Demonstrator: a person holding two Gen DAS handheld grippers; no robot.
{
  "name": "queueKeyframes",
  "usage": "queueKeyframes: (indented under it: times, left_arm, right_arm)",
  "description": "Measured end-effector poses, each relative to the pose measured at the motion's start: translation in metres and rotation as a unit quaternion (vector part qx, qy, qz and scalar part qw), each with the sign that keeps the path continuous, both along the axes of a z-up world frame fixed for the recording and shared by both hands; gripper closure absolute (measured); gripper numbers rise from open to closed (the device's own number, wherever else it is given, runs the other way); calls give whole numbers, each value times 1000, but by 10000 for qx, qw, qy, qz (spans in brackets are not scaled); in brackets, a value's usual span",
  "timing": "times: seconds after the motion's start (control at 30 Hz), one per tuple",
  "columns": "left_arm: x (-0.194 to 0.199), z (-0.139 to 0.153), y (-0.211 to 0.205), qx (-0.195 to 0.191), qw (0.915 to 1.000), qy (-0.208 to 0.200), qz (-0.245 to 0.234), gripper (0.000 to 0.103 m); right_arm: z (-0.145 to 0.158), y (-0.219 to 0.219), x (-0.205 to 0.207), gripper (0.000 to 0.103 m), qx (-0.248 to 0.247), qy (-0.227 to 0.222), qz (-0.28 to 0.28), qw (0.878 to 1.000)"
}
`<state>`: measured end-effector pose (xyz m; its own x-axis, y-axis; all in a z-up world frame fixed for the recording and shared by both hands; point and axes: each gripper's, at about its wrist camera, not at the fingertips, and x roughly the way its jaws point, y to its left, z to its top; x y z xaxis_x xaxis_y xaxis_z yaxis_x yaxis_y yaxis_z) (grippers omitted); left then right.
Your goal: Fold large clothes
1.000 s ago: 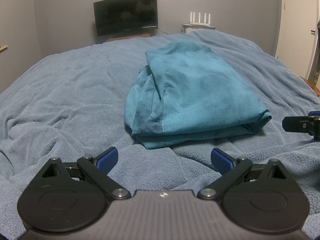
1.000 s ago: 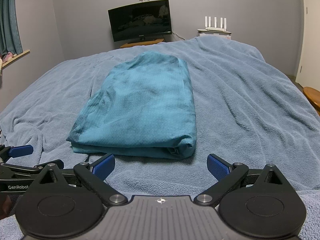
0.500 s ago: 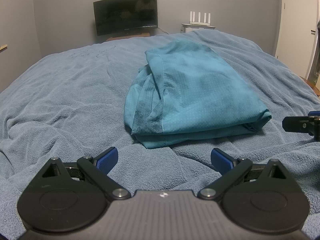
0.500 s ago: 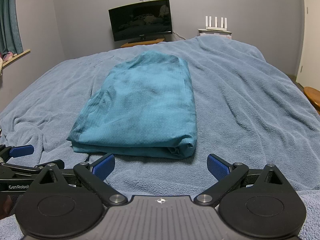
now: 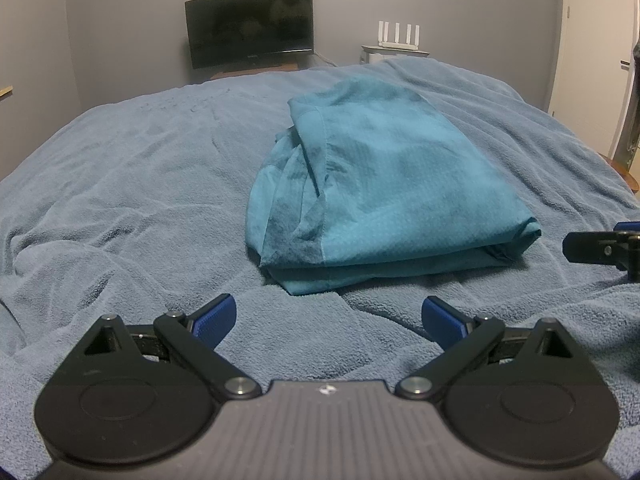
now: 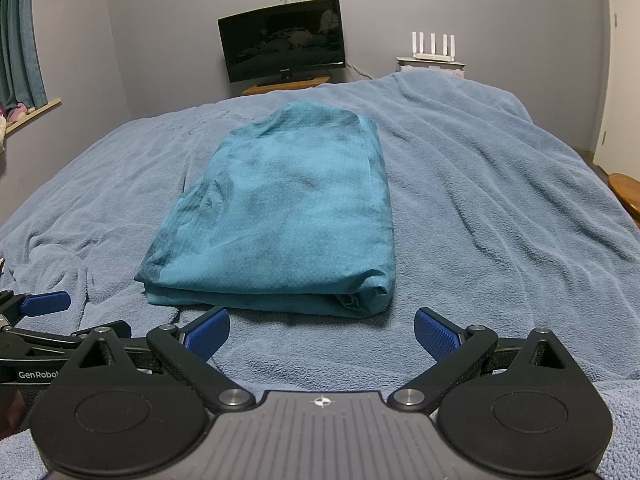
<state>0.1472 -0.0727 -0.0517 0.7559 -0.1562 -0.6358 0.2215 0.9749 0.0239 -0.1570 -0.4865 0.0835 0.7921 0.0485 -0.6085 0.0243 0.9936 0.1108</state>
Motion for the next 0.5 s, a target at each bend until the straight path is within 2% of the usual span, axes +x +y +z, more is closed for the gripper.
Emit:
queueKeyframes:
  times: [0.43, 0.5]
  left_arm:
    - [-5, 2, -3, 72, 9994, -312, -97, 3]
    - [-3, 1, -4, 111, 9996, -259, -96, 3]
  right_arm:
    - [0, 1, -1, 3, 1, 2, -5, 10000]
    - [0, 1, -1, 3, 3, 2, -9, 10000]
